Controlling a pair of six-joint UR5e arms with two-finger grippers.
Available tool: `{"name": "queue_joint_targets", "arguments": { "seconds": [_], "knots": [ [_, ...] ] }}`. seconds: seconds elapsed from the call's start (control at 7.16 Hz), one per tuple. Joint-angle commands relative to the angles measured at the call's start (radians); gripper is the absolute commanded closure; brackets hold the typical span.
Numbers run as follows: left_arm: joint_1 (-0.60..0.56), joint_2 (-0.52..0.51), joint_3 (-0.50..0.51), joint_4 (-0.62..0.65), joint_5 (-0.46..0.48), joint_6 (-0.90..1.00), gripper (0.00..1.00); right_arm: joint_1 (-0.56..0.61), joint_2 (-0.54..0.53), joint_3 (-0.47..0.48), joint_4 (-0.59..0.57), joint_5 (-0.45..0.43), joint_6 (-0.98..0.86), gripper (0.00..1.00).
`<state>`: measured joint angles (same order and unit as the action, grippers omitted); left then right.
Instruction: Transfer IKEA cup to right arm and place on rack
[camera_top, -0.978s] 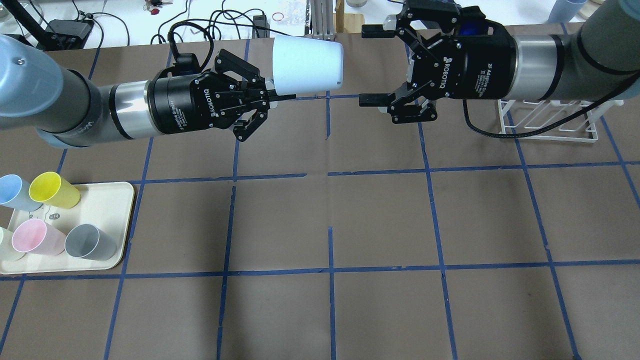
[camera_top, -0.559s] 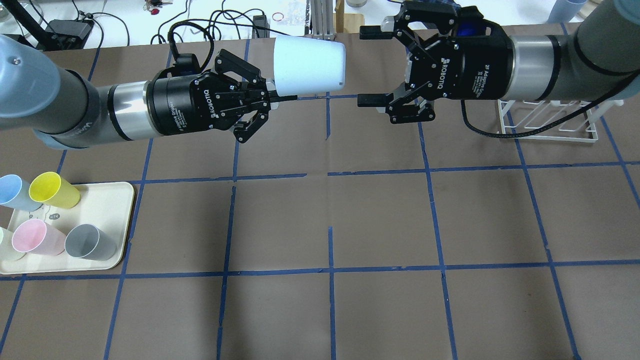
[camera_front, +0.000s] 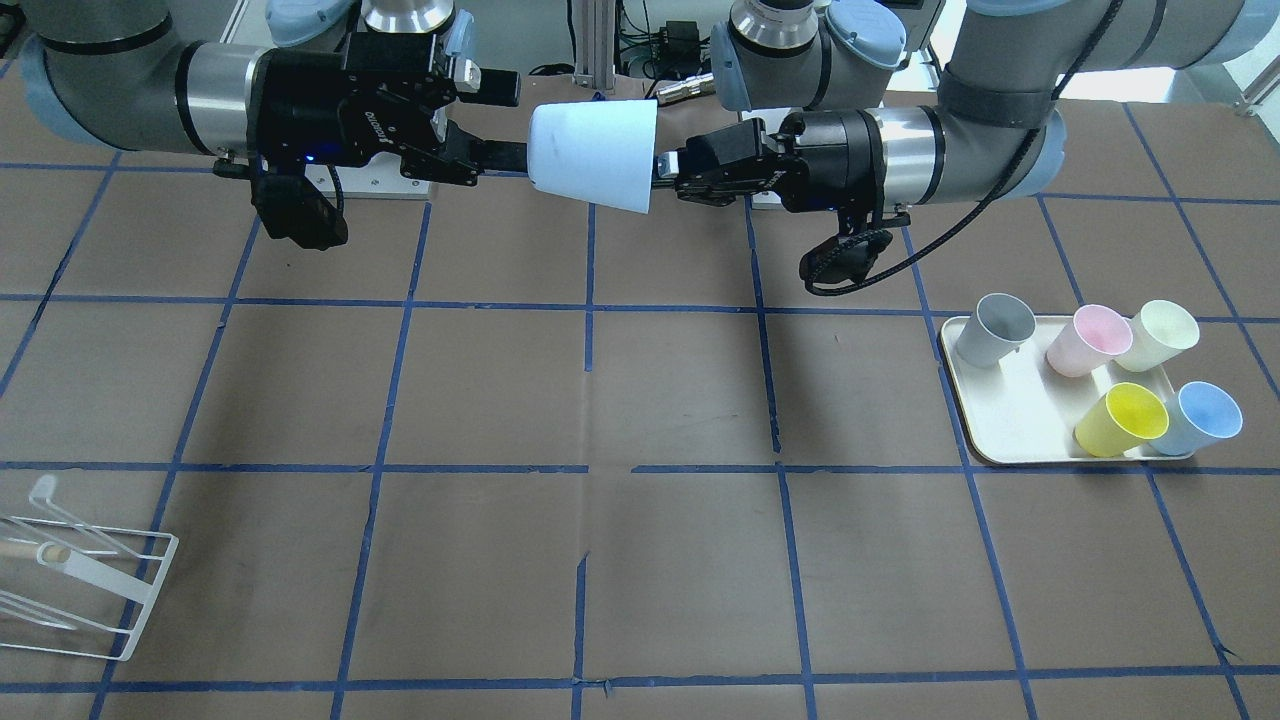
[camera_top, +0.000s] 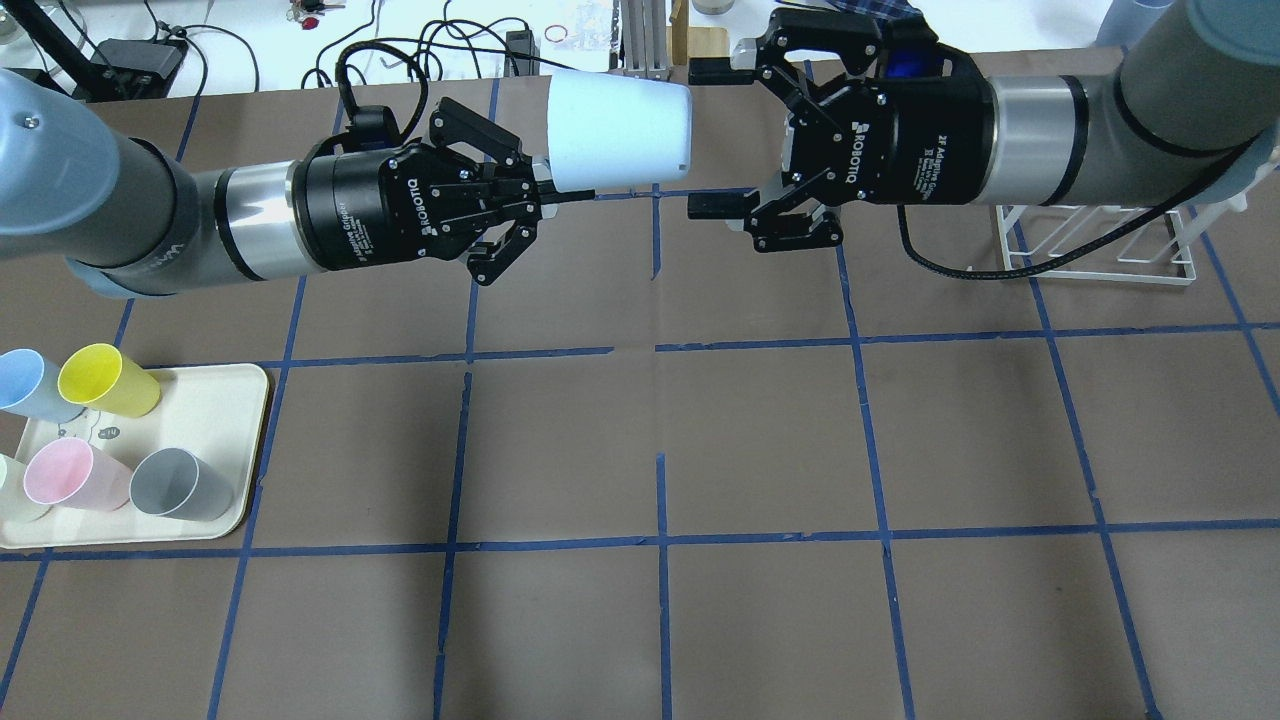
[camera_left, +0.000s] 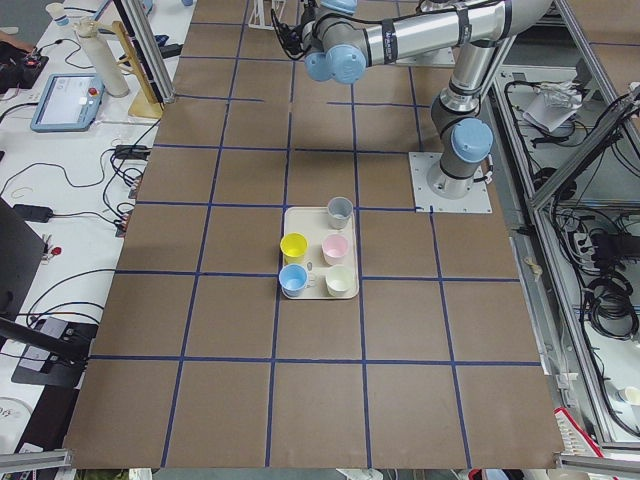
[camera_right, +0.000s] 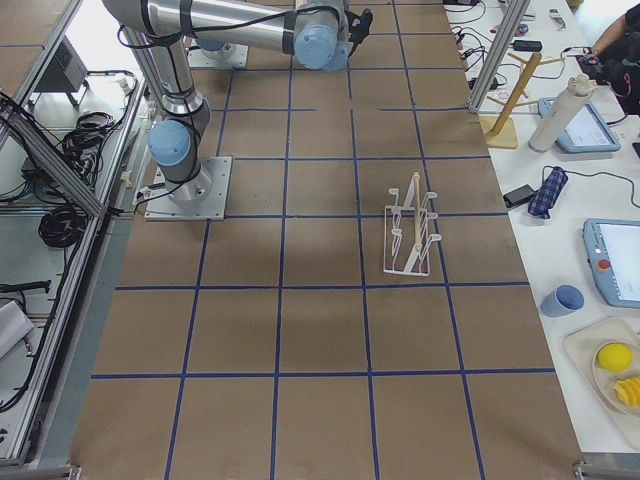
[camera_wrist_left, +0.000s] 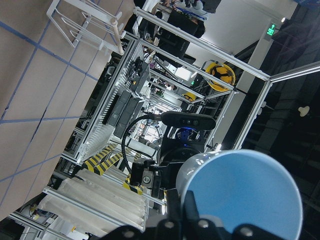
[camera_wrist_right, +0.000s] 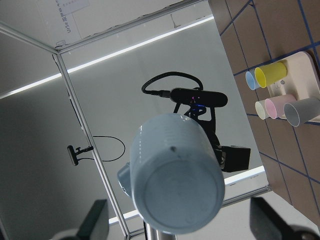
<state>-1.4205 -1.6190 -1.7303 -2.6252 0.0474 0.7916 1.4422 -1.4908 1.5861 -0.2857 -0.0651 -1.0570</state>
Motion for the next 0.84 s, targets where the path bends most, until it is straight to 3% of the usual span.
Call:
{"name": "queue_joint_targets", "arguments": {
  "seconds": [0.0, 0.28, 0.7],
  "knots": [
    [0.0, 0.001, 0.0, 0.001, 0.0, 0.0, 1.0, 0.004, 0.001, -0.001, -0.001, 0.005, 0.0, 0.0],
    [0.0, 0.001, 0.002, 0.001, 0.0, 0.0, 1.0, 0.003, 0.001, -0.002, -0.007, 0.007, 0.005, 0.1],
    [0.0, 0.001, 0.002, 0.001, 0.002, 0.002, 1.0, 0.007, 0.0, -0.005, -0.006, 0.017, 0.008, 0.15]
  ]
}}
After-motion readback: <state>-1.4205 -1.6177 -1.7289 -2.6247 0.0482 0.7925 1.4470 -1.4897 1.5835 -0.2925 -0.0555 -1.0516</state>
